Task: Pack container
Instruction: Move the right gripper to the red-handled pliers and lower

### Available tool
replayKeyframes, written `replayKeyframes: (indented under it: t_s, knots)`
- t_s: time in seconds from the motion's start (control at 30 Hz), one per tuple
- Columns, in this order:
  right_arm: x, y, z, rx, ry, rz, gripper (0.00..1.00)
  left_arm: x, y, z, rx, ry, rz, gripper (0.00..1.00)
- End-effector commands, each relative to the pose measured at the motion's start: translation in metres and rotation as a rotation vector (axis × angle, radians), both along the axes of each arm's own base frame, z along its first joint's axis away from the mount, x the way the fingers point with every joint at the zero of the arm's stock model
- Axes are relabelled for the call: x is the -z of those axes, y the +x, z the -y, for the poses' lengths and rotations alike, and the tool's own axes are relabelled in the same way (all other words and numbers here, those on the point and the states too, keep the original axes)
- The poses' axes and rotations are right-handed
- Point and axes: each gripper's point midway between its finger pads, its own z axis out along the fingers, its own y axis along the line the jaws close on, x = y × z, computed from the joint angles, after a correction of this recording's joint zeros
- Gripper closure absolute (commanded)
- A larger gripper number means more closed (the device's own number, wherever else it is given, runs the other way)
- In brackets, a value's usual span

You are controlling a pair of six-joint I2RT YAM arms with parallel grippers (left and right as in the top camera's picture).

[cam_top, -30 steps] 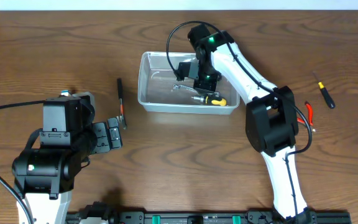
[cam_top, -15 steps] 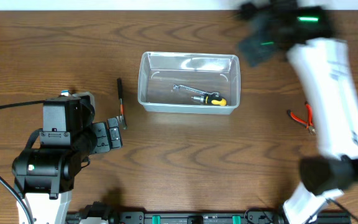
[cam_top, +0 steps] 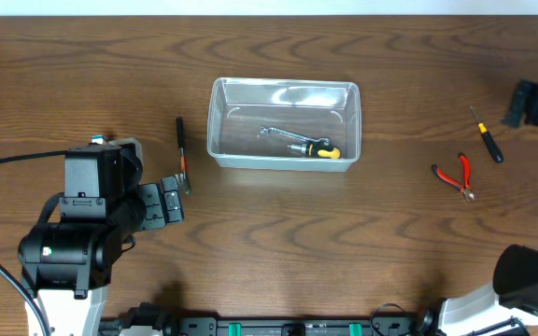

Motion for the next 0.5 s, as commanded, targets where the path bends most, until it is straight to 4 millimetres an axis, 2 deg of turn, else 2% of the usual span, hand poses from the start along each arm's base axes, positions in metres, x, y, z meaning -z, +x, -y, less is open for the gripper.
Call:
replayKeyframes:
  t_s: [0.0, 0.1, 0.3, 0.47]
  knots:
    - [0.022, -0.008, 0.007, 0.076, 0.062, -0.036, 0.01, -0.005, 0.001, -0.003, -0.004, 0.015, 0.015, 0.02]
    - [0.054, -0.005, 0.014, 0.090, 0.074, -0.065, 0.01, -0.005, 0.002, -0.003, -0.004, 0.015, 0.015, 0.02]
    - [0.131, 0.002, 0.017, 0.088, 0.084, -0.088, 0.01, -0.005, 0.002, -0.003, -0.004, 0.015, 0.015, 0.02]
    - [0.171, 0.012, 0.018, 0.041, 0.062, -0.047, 0.01, -0.005, 0.002, -0.003, -0.005, 0.015, 0.015, 0.02]
